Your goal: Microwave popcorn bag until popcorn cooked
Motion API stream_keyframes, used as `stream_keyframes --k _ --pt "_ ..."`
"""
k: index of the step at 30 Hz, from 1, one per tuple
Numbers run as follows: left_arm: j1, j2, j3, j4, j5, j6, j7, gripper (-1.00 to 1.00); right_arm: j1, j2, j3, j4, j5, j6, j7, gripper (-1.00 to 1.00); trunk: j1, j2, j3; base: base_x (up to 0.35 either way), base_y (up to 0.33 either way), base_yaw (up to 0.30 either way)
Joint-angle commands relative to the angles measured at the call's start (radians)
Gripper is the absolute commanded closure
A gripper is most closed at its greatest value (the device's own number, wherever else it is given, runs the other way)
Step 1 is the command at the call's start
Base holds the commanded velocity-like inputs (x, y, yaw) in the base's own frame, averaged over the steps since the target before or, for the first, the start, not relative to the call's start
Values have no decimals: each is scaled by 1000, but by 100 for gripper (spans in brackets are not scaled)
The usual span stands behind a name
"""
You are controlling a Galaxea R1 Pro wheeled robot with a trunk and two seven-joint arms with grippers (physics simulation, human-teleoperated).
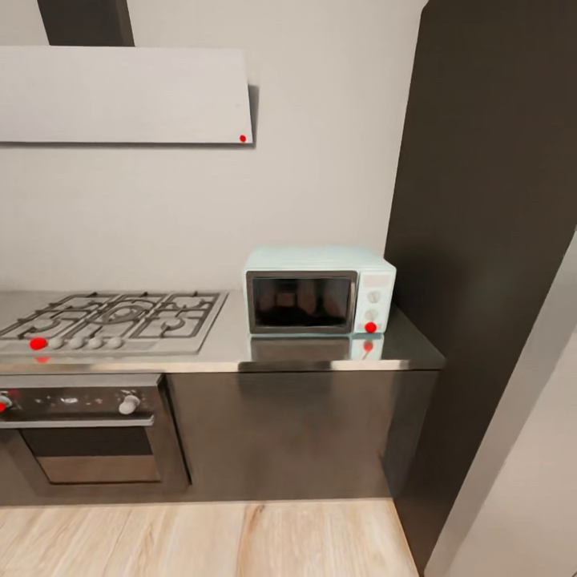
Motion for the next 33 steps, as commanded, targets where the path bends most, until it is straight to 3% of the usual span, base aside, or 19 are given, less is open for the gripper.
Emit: stream_keyframes --k 1,13,29,33 --pt "0 0 1 0 8 -3 0 -100 0 0 8 1 0 -4 -4 -100 1 0 -1 305 177 0" --pt "0 -1 1 0 7 -4 1 -100 0 0 11 1 2 -1 -2 -100 1 0 -1 262 112 0" --pt "0 -1 3 0 6 -7 6 -100 -1 1 14 -1 5 2 2 -100 1 0 -1 11 1 0" --pt "0 -2 3 -1 7 -7 9 -100 -1 1 7 -58 12 -7 6 -100 1 0 -1 0 0 0"
